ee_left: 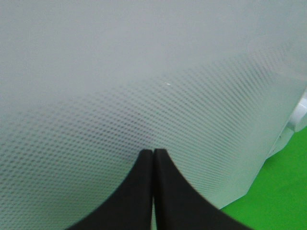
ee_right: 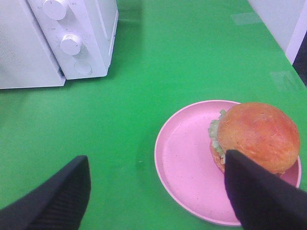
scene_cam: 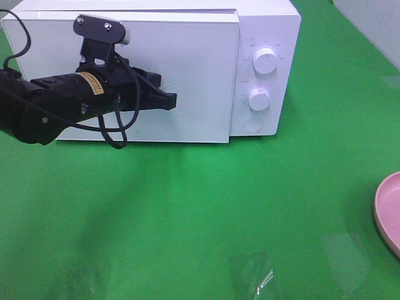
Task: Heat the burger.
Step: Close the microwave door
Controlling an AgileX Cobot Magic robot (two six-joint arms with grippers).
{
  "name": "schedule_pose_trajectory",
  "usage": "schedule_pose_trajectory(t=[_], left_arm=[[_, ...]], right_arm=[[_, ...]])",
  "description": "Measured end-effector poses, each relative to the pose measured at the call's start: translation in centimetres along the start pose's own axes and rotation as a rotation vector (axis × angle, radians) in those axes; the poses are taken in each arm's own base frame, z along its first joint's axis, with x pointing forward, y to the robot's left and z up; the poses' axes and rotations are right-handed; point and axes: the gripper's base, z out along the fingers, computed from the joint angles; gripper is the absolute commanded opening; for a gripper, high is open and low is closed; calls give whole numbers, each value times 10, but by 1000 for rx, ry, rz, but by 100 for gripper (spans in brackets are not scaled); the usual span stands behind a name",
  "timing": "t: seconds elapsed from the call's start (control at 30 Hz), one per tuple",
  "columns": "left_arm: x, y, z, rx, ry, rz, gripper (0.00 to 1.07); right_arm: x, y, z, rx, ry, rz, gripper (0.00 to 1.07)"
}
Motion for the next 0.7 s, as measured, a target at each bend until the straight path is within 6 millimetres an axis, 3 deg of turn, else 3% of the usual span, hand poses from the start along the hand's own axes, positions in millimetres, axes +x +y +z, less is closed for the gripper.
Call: schedule_pose_trajectory(t=[0.7], left_arm=[[-11, -39, 46, 71, 18, 35, 0]], right_arm=[[0, 0, 0, 0, 0, 0, 76]])
